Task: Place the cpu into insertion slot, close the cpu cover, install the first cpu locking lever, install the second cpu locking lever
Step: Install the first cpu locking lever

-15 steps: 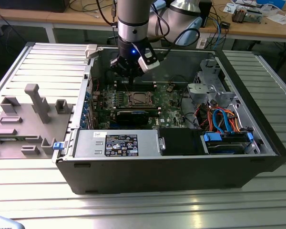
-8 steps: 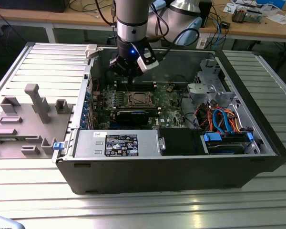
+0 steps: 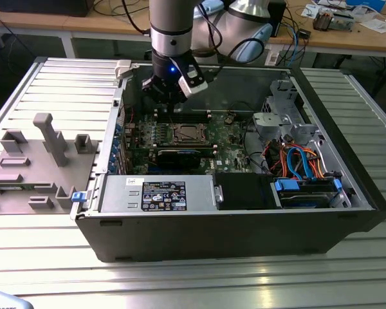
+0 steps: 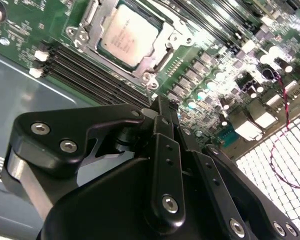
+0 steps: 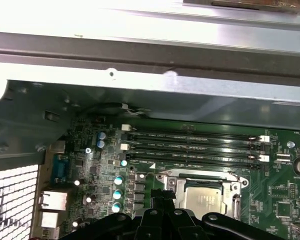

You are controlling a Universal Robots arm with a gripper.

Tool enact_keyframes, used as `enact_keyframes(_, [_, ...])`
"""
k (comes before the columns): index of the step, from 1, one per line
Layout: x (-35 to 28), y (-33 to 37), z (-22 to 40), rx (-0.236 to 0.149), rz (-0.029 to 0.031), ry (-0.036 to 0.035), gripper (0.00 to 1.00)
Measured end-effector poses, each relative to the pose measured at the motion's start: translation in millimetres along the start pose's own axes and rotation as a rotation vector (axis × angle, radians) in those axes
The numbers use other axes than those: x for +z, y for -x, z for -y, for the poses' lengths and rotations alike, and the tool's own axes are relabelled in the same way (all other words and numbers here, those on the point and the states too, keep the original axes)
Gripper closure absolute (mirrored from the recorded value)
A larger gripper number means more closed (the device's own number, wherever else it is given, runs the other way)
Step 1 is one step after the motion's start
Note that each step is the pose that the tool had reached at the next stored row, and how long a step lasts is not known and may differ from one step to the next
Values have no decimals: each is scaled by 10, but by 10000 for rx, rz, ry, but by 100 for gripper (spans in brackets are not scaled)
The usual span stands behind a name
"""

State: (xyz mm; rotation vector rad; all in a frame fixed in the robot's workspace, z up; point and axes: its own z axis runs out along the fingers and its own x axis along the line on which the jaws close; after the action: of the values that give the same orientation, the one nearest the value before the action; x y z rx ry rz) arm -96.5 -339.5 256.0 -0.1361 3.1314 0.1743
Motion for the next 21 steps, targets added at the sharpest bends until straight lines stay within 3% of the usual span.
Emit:
enact_keyframes(7, [2, -175, -26, -17, 0, 2, 89])
enact_keyframes(10, [5, -240, -66, -20, -3, -1, 89])
enact_keyframes(15, [17, -234, -167, -22, -2, 0, 89])
enact_keyframes(21, [18, -194, -173, -79, -9, 1, 89])
